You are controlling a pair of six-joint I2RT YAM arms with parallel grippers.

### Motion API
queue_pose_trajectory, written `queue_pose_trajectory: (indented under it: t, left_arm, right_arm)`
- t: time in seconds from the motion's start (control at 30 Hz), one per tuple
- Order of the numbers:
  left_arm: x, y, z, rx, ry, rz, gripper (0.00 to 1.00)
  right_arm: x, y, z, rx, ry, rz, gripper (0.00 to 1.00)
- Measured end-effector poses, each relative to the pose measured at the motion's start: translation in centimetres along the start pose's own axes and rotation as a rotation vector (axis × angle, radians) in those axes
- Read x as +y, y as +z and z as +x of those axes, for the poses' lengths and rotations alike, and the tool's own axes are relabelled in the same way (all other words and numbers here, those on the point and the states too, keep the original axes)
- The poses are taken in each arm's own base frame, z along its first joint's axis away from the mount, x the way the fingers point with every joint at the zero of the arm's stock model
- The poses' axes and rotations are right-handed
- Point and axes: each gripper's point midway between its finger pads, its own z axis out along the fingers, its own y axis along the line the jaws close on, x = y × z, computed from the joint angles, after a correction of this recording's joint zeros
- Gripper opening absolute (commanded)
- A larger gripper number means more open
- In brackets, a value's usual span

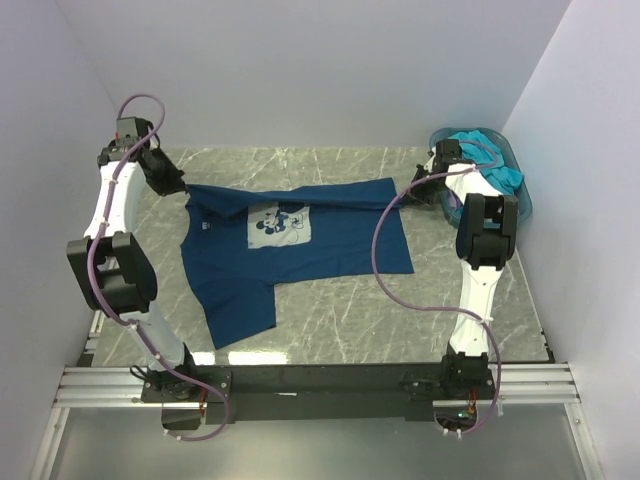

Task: Fold and stack the t-shirts
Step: Fold the tshirt

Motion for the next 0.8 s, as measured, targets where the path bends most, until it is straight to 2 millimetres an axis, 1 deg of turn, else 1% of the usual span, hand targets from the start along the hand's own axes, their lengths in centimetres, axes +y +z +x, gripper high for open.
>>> queue_pose_trajectory:
  t: [0.1,0.3,0.37,0.57,0.63,0.7,0.8]
  left_arm:
    - [-0.1,-0.3,-0.4,-0.009,-0.002,0.001,0.01]
    - [0.8,-0.1,-0.1,0.002,-0.011,-0.021,0.01]
    - [1.4,0.3,0.4,0.016,-0.016,-0.033,0.01]
    - [4.0,2.2,3.8,0.099,-0.031,-0.096,0.02]
    - [4.6,2.6,4.6,0.119,-0.035,-0.109,0.02]
    - [4.9,2.7,4.9,0.126,-0.036,-0.115,0.03]
    - [4.8,2.9,4.7,0.115,-0.034,-0.108,0.05]
  right_arm:
    - [0.2,0.2,0.1,-0.004,-0.006,-0.004,0.02]
    - [0.3,0.5,0.4,-0.013,-0.018,-0.011,0.02]
    - [0.3,0.6,0.4,-0.019,-0.023,-0.012,0.02]
    - [0.2,0.7,0.4,-0.027,-0.032,-0.007,0.02]
    - [0.2,0.7,0.4,-0.029,-0.035,-0.005,0.02]
    - [0.1,0.7,0.6,-0.027,-0.035,-0.002,0.03]
    - [0.1,0.7,0.6,-0.028,-0.038,0.001,0.07]
